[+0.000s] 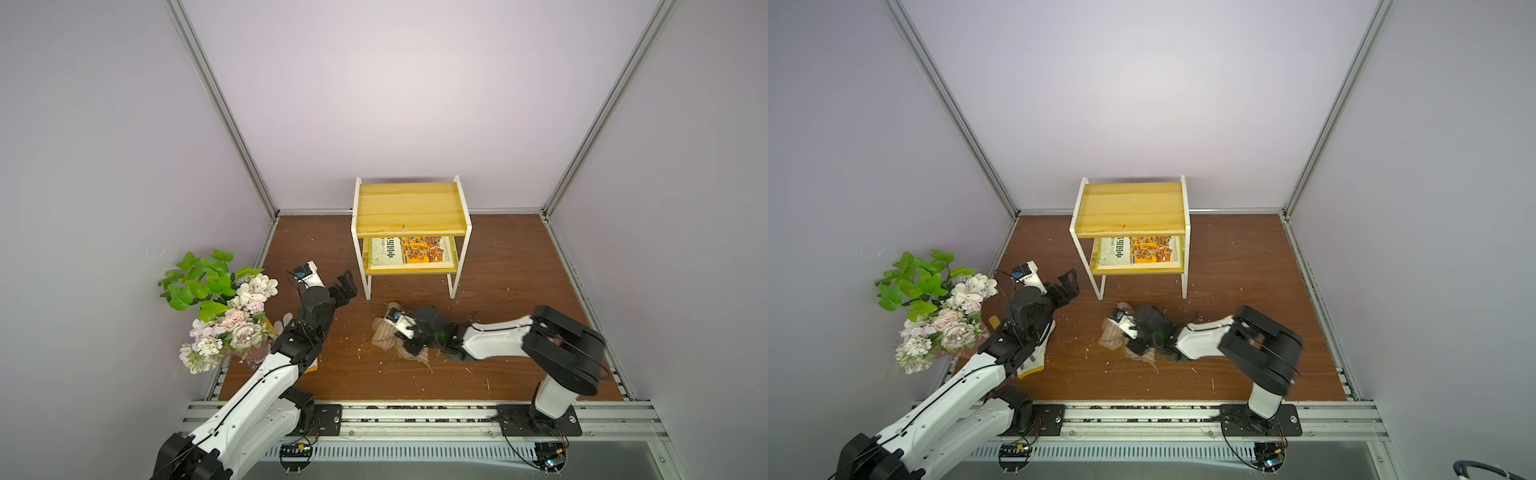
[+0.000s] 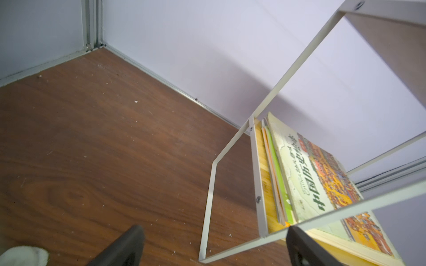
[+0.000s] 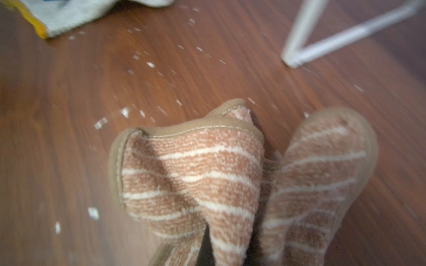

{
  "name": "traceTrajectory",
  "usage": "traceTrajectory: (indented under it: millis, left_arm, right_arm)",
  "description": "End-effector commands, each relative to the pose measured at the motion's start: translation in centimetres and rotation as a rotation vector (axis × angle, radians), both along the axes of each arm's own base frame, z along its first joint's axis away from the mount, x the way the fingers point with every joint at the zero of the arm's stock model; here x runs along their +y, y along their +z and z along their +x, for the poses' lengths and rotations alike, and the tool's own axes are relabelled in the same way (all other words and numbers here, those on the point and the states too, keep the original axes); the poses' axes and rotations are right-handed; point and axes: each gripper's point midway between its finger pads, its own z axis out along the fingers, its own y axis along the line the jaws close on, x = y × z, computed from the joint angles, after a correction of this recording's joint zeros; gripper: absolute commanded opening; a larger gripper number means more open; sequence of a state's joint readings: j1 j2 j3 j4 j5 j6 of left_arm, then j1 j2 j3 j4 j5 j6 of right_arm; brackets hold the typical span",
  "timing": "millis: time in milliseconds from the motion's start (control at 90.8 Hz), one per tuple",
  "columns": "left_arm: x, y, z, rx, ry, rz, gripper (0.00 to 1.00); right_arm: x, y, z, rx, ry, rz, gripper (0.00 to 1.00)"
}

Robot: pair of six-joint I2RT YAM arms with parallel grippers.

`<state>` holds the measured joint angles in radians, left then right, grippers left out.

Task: Wipe the bookshelf clean with a cloth
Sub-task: Pick up the cleaning item at the center of the board, then wipe the dust from the shelf.

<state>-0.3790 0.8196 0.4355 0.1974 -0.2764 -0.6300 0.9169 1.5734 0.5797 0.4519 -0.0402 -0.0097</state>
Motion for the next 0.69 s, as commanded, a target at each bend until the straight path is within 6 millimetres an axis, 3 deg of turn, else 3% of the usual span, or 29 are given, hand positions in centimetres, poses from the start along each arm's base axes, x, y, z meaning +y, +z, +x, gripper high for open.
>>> traceTrajectory:
  millis: [0, 132, 297, 352, 418, 495, 550, 605, 682]
  left_arm:
    - [-1.8, 2.4, 0.0, -0.132, -0.123, -0.010, 1.00]
    - [-4.3, 5.4, -0.3, -0.268, -0.264, -0.063, 0.99]
    - [-4.8, 7.4, 1.5, -0.286, -0.257, -0.017, 0.93]
    - [-5.0, 7.5, 2.3, -0.261, -0.260, 0.002, 0.91]
    - [-5.2, 7.5, 3.0, -0.236, -0.254, 0.012, 0.88]
    - [-5.3, 6.7, 3.5, -0.206, -0.252, 0.019, 0.87]
    - [-5.2, 6.4, 3.7, -0.195, -0.241, 0.017, 0.87]
    - [-5.1, 6.1, 3.8, -0.188, -0.232, 0.019, 0.87]
    - [-5.0, 6.3, 3.9, -0.193, -0.228, 0.021, 0.87]
  right_arm:
    - [-4.8, 6.3, 1.2, 0.001, -0.210, 0.316, 0.00]
    - [-10.7, 9.1, 3.2, 0.008, -0.437, 0.482, 0.00]
    - [-13.6, 15.8, 8.7, -0.141, -0.582, 0.573, 0.00]
    - [-15.0, 16.7, 10.4, -0.151, -0.664, 0.616, 0.00]
    - [-16.0, 13.7, 11.0, -0.096, -0.739, 0.602, 0.00]
    - [-16.4, 6.7, 9.8, 0.062, -0.794, 0.537, 0.00]
    - [-16.2, 3.1, 8.4, 0.169, -0.798, 0.512, 0.00]
    - [-15.8, 2.8, 8.0, 0.203, -0.784, 0.536, 0.00]
    - [-15.8, 6.2, 9.3, 0.102, -0.777, 0.582, 0.00]
